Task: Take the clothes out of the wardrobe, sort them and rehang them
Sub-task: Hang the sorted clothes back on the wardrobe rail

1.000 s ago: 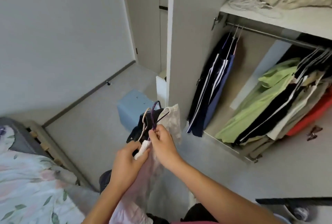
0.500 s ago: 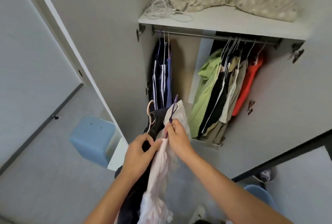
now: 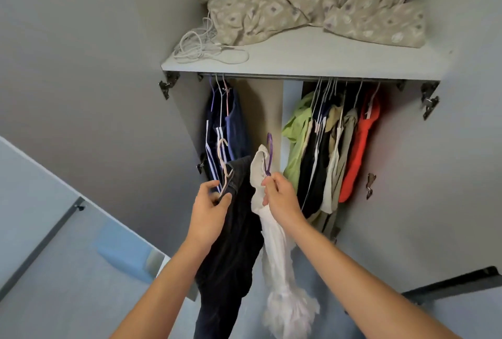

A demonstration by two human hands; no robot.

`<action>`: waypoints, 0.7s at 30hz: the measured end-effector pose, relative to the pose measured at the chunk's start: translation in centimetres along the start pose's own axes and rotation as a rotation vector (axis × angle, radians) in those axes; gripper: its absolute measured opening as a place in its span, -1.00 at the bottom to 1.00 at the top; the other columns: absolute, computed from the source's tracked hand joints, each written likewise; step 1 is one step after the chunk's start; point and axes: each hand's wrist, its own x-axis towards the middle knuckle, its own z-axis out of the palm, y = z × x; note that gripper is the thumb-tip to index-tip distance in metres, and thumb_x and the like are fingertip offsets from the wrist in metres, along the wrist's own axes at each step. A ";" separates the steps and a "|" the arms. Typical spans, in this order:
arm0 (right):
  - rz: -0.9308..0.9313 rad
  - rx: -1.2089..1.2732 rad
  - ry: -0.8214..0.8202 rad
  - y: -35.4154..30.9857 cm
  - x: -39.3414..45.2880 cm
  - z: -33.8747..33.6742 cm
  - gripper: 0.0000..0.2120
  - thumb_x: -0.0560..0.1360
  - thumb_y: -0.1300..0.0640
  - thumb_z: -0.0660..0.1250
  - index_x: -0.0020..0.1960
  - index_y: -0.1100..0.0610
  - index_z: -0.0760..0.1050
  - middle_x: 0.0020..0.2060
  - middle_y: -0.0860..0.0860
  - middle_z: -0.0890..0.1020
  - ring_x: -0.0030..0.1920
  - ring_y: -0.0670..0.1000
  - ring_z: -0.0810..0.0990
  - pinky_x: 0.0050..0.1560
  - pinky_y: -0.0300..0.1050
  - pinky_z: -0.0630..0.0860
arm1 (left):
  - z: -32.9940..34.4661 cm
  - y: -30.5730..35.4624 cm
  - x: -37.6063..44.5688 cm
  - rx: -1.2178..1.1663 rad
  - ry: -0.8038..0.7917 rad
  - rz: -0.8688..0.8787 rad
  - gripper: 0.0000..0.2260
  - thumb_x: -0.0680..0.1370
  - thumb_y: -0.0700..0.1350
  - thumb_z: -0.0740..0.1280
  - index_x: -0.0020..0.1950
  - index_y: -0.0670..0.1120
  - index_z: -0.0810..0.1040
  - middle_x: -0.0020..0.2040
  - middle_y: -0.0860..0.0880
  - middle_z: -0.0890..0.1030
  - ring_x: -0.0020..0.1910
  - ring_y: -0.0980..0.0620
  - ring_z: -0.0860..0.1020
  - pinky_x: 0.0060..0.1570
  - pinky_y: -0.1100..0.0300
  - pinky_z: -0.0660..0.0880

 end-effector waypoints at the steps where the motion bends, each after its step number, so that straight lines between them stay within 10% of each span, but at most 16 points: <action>1: 0.005 -0.006 0.002 0.0 1.0 -0.3 -0.79 0.68 0.19 0.16 -0.04 0.24 0.50 -0.35 0.06 0.49 -0.39 -0.12 0.49 -0.23 -0.19 0.45 | 0.5 0.3 1.3 0.007 0.006 -0.015 -0.80 0.66 -0.11 0.38 0.28 0.04 0.54 -0.15 -0.17 0.60 -0.28 0.06 0.50 -0.20 0.12 0.50; 7: 0.045 -0.016 0.037 0.1 7.2 -0.7 -0.79 0.67 0.20 0.18 -0.05 0.27 0.52 -0.37 0.05 0.48 -0.45 -0.15 0.47 -0.30 -0.22 0.41 | 2.5 1.7 8.5 0.089 0.008 -0.091 -0.77 0.65 -0.04 0.37 -0.09 -0.18 0.62 -0.27 -0.25 0.58 -0.29 -0.12 0.54 -0.16 -0.01 0.55; 11: 0.047 -0.055 0.074 0.3 11.7 0.1 -0.78 0.66 0.19 0.19 -0.06 0.25 0.55 -0.37 0.06 0.51 -0.42 -0.10 0.50 -0.27 -0.17 0.44 | 3.6 2.3 13.7 0.032 0.007 -0.129 -0.53 0.68 -0.01 0.33 -0.36 -0.09 0.24 -0.47 0.00 0.22 -0.42 -0.03 0.21 -0.33 0.11 0.21; 21: -0.088 -0.140 0.216 -0.4 21.5 3.6 -0.75 0.69 0.15 0.18 -0.11 0.10 0.53 -0.35 0.02 0.52 -0.33 0.03 0.54 -0.20 0.06 0.54 | 5.7 4.3 24.5 -0.099 -0.140 -0.046 -0.86 0.67 -0.08 0.33 -0.06 -0.08 0.48 -0.18 -0.13 0.49 -0.17 -0.06 0.45 -0.17 0.12 0.48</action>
